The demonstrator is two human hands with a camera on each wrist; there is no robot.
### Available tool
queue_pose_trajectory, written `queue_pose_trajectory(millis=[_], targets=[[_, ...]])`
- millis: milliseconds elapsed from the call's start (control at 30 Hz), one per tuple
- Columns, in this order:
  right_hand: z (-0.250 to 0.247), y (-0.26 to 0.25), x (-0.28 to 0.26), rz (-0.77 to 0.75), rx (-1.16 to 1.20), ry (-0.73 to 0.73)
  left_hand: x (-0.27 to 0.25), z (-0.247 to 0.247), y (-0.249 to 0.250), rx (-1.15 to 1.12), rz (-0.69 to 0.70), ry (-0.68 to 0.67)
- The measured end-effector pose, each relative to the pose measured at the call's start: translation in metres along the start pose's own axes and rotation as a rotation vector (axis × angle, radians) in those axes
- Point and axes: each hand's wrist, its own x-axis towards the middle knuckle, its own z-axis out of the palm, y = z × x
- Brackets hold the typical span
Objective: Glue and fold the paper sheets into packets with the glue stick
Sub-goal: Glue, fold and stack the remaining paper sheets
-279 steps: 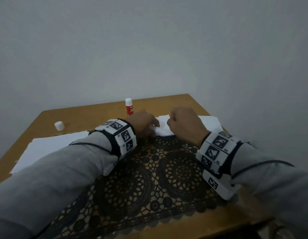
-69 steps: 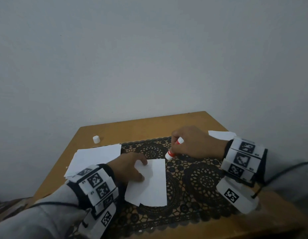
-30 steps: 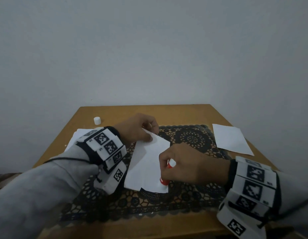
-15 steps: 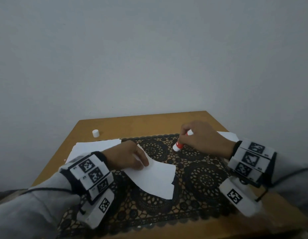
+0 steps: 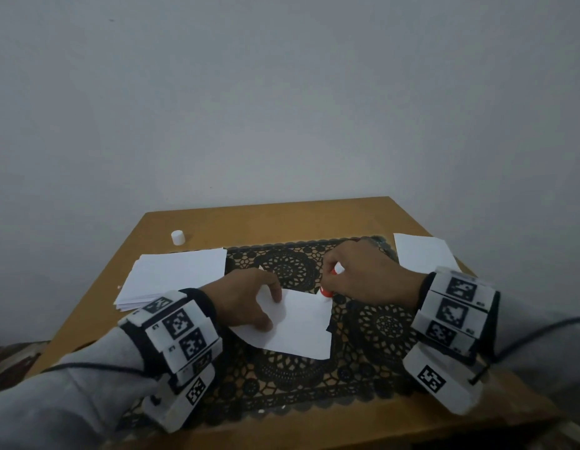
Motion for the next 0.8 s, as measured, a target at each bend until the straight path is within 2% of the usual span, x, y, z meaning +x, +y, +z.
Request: queue_pose_trajectory(millis=[800], targets=[[0.013,-0.03,-0.036,-0.066,0.064,-0.192,0.002,0.001,0.001,0.002,0.003,0.024]])
